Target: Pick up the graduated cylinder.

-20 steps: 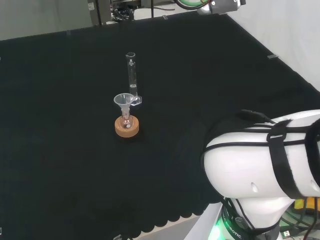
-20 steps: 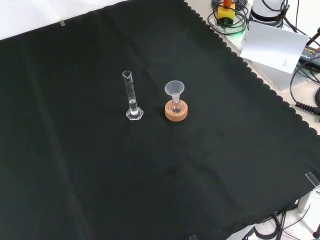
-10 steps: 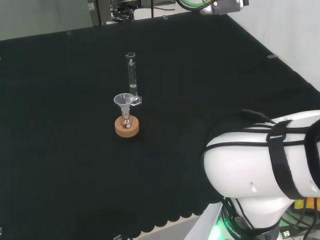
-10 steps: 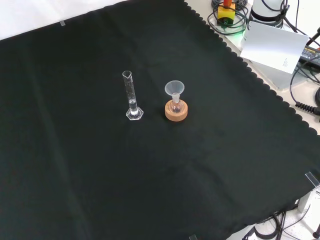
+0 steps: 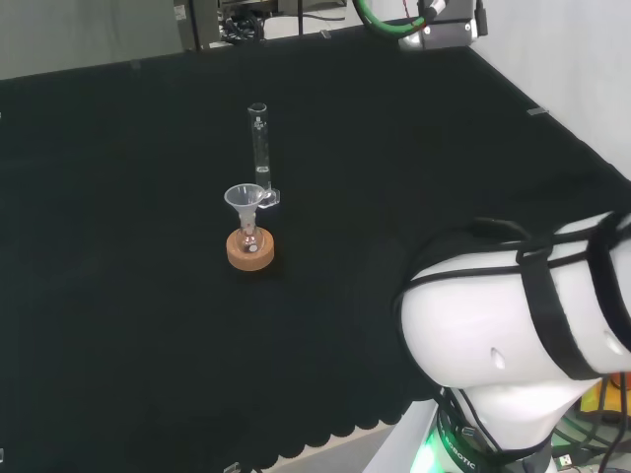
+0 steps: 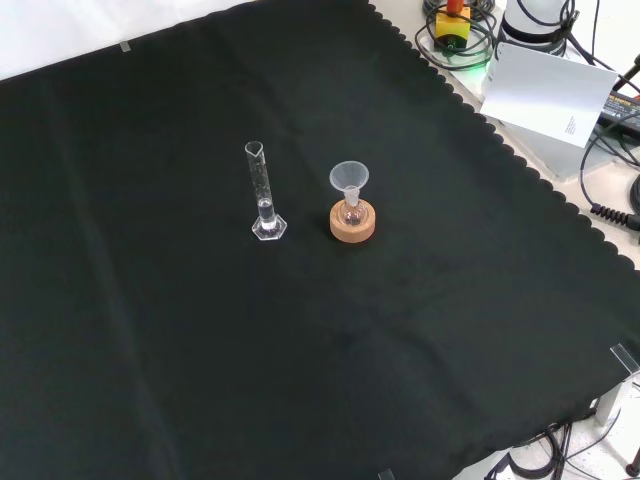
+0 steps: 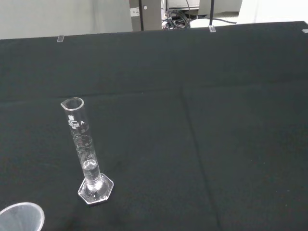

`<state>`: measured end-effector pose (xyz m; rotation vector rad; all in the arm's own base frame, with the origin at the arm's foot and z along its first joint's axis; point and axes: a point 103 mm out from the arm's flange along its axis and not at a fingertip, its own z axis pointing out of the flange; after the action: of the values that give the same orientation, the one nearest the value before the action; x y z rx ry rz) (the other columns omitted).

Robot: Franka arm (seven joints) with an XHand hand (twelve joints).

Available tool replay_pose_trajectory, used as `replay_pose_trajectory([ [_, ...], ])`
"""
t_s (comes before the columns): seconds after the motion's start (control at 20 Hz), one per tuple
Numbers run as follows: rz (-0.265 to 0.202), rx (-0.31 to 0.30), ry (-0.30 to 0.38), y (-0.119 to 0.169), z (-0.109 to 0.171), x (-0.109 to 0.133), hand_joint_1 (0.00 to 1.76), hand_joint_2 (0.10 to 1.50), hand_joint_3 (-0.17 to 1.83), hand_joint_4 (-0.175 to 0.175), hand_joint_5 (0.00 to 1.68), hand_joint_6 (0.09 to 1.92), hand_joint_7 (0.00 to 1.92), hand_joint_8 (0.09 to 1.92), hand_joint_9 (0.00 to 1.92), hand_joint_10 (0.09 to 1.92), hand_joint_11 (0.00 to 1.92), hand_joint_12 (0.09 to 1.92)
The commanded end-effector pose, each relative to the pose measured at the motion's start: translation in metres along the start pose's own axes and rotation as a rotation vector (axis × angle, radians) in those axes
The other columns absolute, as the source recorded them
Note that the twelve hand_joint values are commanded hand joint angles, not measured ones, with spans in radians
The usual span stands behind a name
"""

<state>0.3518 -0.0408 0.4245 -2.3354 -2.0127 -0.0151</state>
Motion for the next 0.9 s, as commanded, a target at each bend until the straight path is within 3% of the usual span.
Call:
replay_pose_trajectory([
  [0.05, -0.047, -0.007, 0.075, 0.065, 0.052, -0.02, 0.03, 1.34, 0.06, -0.012, 0.28, 0.09, 0.09, 0.55, 0.55, 0.09, 0.11, 1.35],
  [0.4, -0.127, 0.048, 0.126, 0.122, 0.111, -0.006, 0.15, 1.28, 0.04, -0.019, 0.3, 0.09, 0.15, 0.57, 0.6, 0.09, 0.14, 1.36],
  [0.9, -0.221, 0.065, 0.198, 0.147, 0.178, 0.029, 0.24, 1.23, 0.02, -0.027, 0.32, 0.09, 0.17, 0.58, 0.59, 0.13, 0.15, 1.36],
])
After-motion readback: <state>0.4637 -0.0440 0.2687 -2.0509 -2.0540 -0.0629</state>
